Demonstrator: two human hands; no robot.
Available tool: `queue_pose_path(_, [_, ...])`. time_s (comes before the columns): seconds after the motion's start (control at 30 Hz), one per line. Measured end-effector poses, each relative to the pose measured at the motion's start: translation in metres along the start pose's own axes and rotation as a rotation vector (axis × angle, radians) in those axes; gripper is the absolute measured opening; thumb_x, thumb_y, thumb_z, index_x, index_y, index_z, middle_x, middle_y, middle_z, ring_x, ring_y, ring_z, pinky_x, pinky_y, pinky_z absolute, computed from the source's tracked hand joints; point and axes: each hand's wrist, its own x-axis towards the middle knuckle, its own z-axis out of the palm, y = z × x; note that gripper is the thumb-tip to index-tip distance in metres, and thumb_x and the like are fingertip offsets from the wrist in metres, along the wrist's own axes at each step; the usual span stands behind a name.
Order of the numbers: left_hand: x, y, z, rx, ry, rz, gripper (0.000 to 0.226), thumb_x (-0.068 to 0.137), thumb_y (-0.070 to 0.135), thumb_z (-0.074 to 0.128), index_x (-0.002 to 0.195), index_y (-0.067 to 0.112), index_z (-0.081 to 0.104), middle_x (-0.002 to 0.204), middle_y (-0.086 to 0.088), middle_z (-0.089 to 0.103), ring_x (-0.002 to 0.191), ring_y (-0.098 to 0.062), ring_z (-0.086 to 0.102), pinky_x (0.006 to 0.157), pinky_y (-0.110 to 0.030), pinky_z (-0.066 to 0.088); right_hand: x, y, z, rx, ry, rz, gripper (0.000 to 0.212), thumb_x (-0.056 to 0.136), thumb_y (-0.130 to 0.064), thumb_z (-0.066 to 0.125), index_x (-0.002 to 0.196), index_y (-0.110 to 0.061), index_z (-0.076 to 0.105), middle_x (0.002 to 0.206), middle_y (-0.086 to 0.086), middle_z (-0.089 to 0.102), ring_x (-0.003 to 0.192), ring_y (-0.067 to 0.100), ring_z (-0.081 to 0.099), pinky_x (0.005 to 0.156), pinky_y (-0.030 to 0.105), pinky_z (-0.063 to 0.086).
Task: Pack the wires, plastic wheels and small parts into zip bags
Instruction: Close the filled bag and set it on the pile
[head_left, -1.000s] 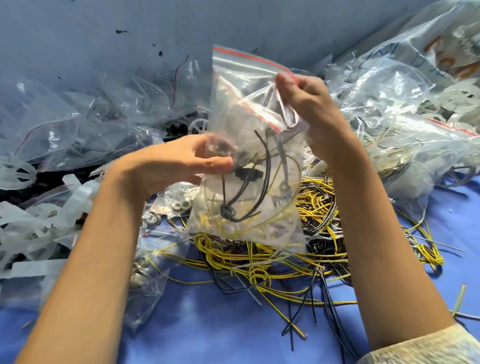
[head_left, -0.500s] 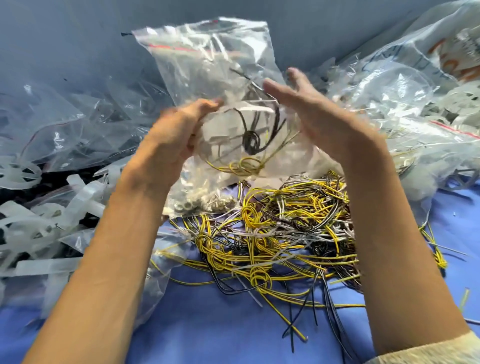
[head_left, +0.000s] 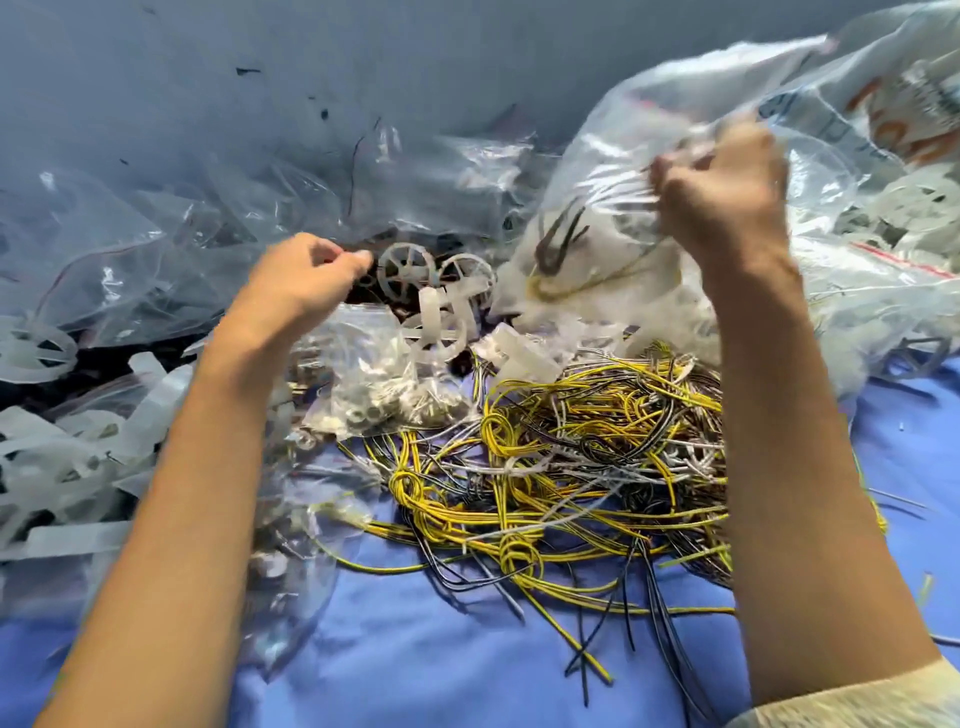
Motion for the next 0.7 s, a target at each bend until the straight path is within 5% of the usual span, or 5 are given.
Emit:
queue_pose_path(0.1, [0.009,-0.025,-0.011,0.014,0.081,-0.095,0.041,0.09,0.038,0.058,0.119,0.009,0.06,0.133,-0.019,0.05,0.119,-0.024,0.051,0.102,-0.035,0.041,0.005,0.017,-0.015,-0.115,0.133,0.106,0.038,0.09,-0.017,0.047,0.127,-0.006,0.045,0.114,0.016,0.064,0.103,0.027,0.061,0.079,0.022,0.043])
queue_pose_path(0.27, [0.006,-0.049,-0.011,-0.036,0.104,-0.24,0.054,0.082,0.04,0.06,0.128,0.013,0.051,0.138,-0.017,0.04,0.118,-0.027,0.047,0.099,-0.036,0.041,-0.002,0.034,-0.023,-0.325,-0.137,0.354,0.081,0.091,-0.014,0.047,0.149,0.001,-0.007,0.153,0.033,0.011,0.141,0.04,0.023,0.114,0.036,0.022])
queue_pose_path(0.43, [0.004,-0.048,-0.009,0.009,0.07,-0.211,0.042,0.086,0.036,0.06,0.12,0.012,0.06,0.119,-0.011,0.059,0.115,-0.031,0.052,0.097,-0.039,0.041,-0.006,0.025,-0.014,-0.37,-0.401,0.139,0.043,0.092,-0.02,0.05,0.131,-0.003,0.049,0.133,0.021,0.053,0.119,0.033,0.051,0.102,0.039,0.039])
queue_pose_path(0.57, [0.001,-0.049,-0.002,0.145,-0.046,-0.166,0.022,0.091,0.035,0.056,0.106,0.021,0.061,0.108,-0.009,0.057,0.104,-0.028,0.053,0.091,-0.039,0.042,-0.014,0.024,-0.004,-0.372,-0.709,0.126,0.051,0.094,-0.036,0.055,0.135,-0.007,0.049,0.138,0.012,0.052,0.122,0.026,0.052,0.106,0.041,0.038])
queue_pose_path(0.7, [-0.002,-0.05,-0.001,0.259,-0.022,-0.158,0.039,0.091,0.032,0.056,0.127,0.019,0.054,0.13,-0.01,0.056,0.114,-0.032,0.053,0.092,-0.043,0.048,-0.011,0.027,-0.003,-0.347,-0.716,0.113,0.057,0.092,-0.043,0.056,0.138,-0.011,0.046,0.142,0.007,0.049,0.126,0.025,0.048,0.109,0.04,0.036])
